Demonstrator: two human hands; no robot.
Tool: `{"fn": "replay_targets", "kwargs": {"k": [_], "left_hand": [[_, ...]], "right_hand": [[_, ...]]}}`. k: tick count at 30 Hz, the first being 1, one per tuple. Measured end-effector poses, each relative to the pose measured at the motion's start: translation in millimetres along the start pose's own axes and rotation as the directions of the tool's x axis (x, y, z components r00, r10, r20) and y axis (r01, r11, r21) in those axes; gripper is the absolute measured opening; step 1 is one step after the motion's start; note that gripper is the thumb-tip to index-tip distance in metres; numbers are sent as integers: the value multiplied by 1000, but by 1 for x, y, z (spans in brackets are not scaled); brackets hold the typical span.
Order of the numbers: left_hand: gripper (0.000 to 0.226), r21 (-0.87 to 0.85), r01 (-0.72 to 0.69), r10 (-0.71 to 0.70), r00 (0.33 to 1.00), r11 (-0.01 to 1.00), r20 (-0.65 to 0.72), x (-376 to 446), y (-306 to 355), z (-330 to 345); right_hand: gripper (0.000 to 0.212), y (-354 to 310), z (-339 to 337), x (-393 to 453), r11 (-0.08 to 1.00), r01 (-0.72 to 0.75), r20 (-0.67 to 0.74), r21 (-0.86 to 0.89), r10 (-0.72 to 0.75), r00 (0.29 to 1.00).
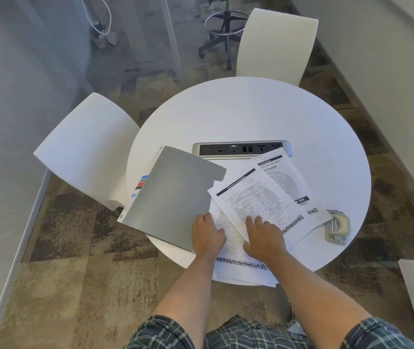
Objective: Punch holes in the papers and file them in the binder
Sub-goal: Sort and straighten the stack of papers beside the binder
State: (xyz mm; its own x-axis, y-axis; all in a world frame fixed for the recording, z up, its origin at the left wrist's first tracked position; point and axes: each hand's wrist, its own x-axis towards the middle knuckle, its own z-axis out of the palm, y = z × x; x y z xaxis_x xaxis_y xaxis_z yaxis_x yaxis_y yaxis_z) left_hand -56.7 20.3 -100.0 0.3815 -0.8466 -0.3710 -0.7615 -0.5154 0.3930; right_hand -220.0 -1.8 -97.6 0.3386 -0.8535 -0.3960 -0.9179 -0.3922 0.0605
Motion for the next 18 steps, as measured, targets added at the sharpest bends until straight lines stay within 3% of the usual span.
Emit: {"fn": "replay_targets", "kwargs": {"k": [3,6,13,18], "left_hand": [[52,-84,94,-95,995,992,-7,8,4,1],[55,-113,153,-154,988,982,0,14,6,1],[61,-249,197,-184,980,948,74,13,4,5],[55,-257,173,-143,981,951,131,10,-3,5]], "right_hand": [[69,-3,-1,1,1000,-1,43,-8,1,999],[45,-4,-3,2,1000,-17,38,16,17,999],[8,-12,-20,6,959,-137,-7,246,143,990],[25,-23,-18,12,880,-101,-20,464,125,992]]}}
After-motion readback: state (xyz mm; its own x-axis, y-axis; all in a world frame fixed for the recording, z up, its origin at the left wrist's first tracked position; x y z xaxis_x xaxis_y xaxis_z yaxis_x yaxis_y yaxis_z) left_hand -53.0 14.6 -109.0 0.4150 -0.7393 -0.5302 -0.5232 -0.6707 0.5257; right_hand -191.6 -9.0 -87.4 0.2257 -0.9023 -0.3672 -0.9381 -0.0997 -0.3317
